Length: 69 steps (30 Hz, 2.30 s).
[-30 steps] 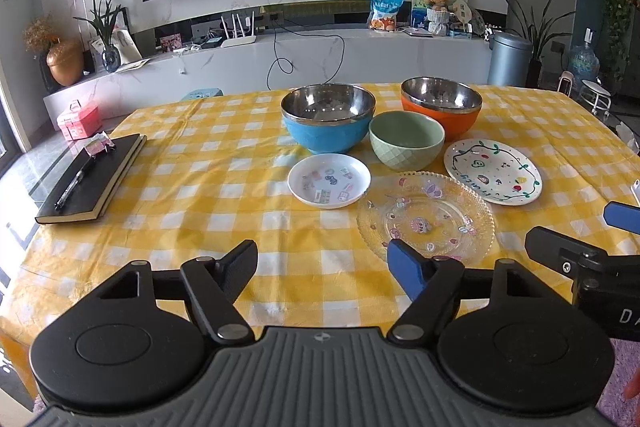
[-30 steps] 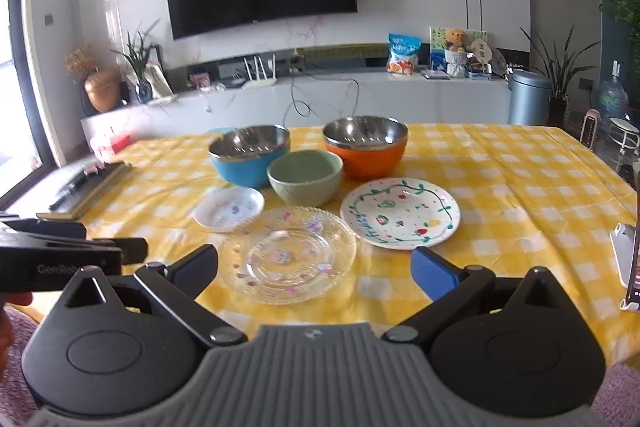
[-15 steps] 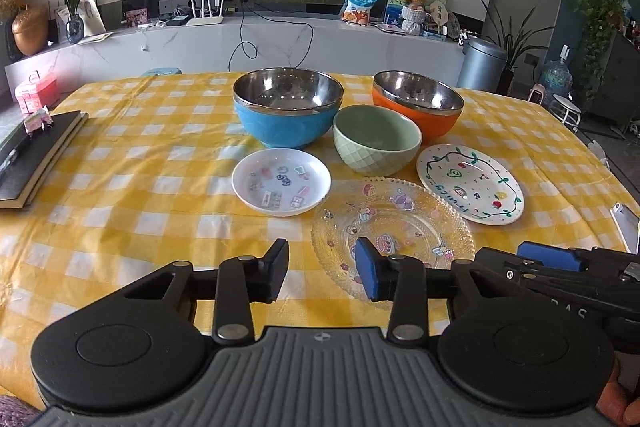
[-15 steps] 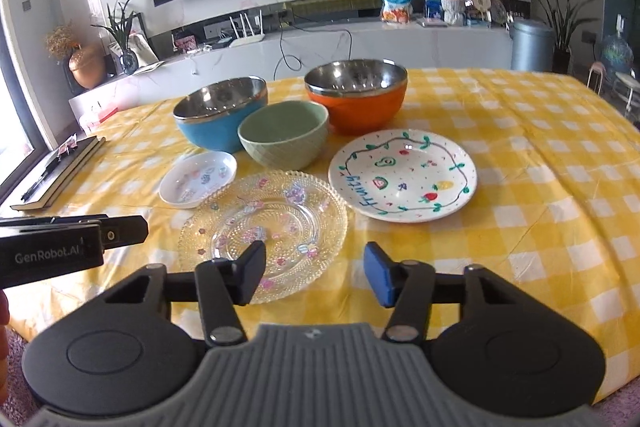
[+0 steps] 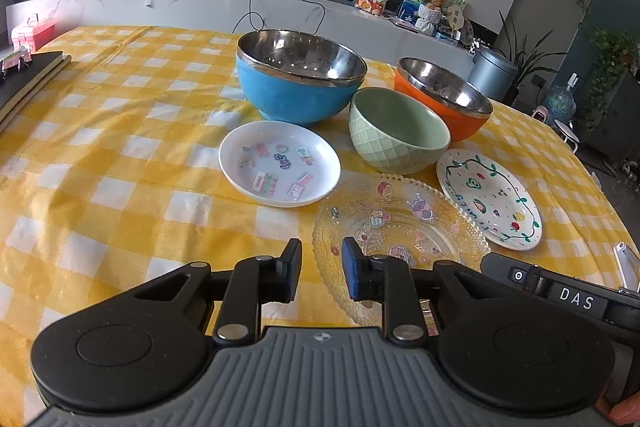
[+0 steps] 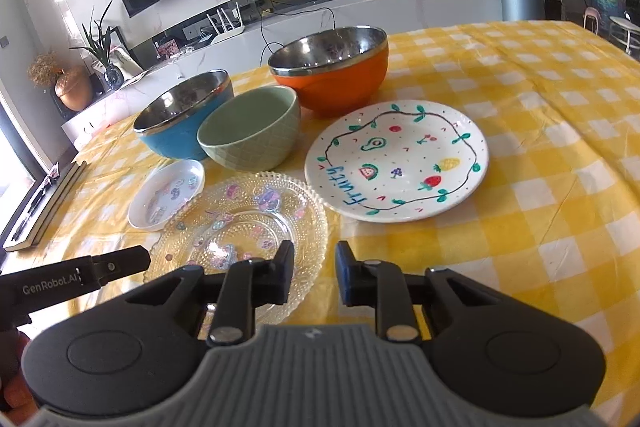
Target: Organize plates and bowls
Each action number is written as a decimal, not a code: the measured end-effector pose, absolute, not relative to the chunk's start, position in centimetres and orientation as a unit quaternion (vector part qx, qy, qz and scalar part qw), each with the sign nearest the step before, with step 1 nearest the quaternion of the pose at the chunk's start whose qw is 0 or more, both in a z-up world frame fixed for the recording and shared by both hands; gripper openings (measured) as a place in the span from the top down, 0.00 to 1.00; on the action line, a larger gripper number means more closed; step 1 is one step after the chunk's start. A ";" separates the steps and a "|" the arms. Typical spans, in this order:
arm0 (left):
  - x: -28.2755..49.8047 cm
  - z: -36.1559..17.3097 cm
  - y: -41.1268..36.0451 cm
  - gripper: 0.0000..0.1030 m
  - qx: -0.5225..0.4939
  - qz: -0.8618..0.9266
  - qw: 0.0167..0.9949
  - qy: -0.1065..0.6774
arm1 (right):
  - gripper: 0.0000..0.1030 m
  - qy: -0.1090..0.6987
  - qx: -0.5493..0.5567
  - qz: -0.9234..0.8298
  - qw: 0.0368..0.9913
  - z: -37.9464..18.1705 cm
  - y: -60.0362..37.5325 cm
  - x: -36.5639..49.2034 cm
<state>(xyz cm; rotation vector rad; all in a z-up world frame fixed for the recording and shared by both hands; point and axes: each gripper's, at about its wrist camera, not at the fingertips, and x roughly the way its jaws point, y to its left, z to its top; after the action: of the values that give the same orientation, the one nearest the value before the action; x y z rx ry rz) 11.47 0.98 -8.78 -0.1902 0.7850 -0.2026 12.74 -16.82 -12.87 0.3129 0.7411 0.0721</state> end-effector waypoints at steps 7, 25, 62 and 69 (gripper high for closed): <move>12.7 -9.9 1.1 0.73 -0.108 -0.098 0.909 0.390 | 0.82 0.364 0.182 0.037 0.913 -13.7 -17.2 13.8; 13.8 -10.5 0.7 0.82 -0.108 -0.116 0.908 0.388 | 0.89 0.358 0.195 0.032 0.913 -14.3 -17.3 14.7; 7.5 -8.1 10.7 0.82 -0.142 -0.026 0.915 0.376 | 0.90 0.393 0.165 0.139 0.894 -12.7 -7.7 12.0; 7.6 -9.0 11.6 0.82 -0.150 -0.023 0.911 0.383 | 0.90 0.404 0.156 0.139 0.890 -13.4 -6.8 12.7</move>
<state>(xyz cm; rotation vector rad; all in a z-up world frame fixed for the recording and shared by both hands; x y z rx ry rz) 7.58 11.59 -9.00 -0.3085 0.7898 -0.0483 12.71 -6.78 -13.37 0.3242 0.8399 0.2897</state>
